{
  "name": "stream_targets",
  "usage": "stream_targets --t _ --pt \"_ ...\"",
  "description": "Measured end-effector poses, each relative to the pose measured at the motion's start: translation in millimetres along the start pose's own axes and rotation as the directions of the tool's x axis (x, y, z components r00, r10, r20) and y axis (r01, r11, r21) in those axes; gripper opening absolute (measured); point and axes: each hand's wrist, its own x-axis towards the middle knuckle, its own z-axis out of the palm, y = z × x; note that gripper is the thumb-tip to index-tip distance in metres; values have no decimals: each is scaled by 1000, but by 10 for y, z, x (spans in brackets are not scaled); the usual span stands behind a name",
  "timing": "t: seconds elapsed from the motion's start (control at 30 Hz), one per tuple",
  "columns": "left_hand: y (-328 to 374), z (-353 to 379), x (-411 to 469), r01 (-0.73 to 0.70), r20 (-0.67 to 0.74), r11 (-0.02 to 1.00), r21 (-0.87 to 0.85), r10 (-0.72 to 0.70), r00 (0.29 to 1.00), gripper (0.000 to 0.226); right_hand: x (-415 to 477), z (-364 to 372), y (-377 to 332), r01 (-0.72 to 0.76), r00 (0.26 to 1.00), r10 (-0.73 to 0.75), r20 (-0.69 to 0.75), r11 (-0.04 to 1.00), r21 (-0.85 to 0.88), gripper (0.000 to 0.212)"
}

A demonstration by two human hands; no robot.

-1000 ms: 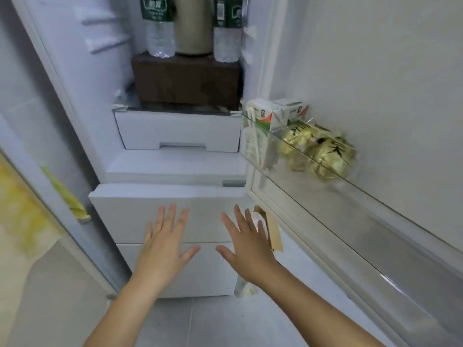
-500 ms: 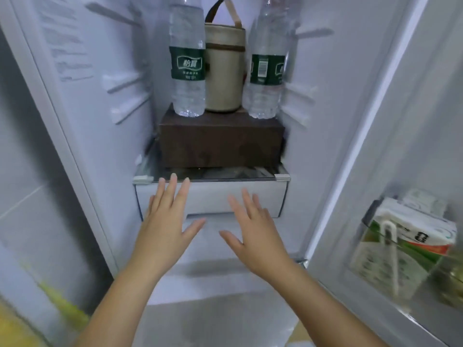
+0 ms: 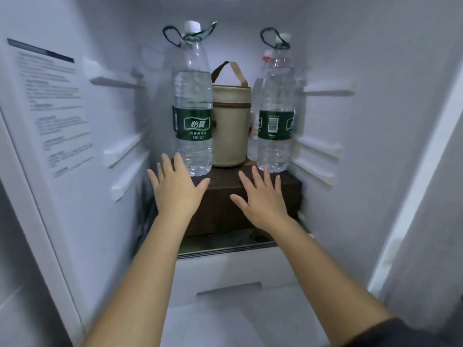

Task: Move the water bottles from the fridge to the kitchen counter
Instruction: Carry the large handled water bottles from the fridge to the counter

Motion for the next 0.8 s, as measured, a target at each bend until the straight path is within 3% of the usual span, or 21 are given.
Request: stream_targets --t 0.1,0.2,0.33,0.6,0.8 --pt "26 27 258 32 -5 991 -131 -33 999 102 26 70 61 33 998 -36 -52 999 -41 68" --pt "41 103 476 137 99 938 -317 -111 989 112 27 91 75 53 997 -54 -61 998 -27 68" --pt "122 126 674 240 161 866 -439 -186 969 107 46 86 76 51 997 -52 -64 999 -19 69" --pt "130 148 897 279 169 790 -546 -222 960 95 67 117 80 48 997 -49 -66 999 -27 68" --pt "99 106 834 263 157 816 -515 -212 964 90 64 117 75 41 997 -42 -63 999 -24 68"
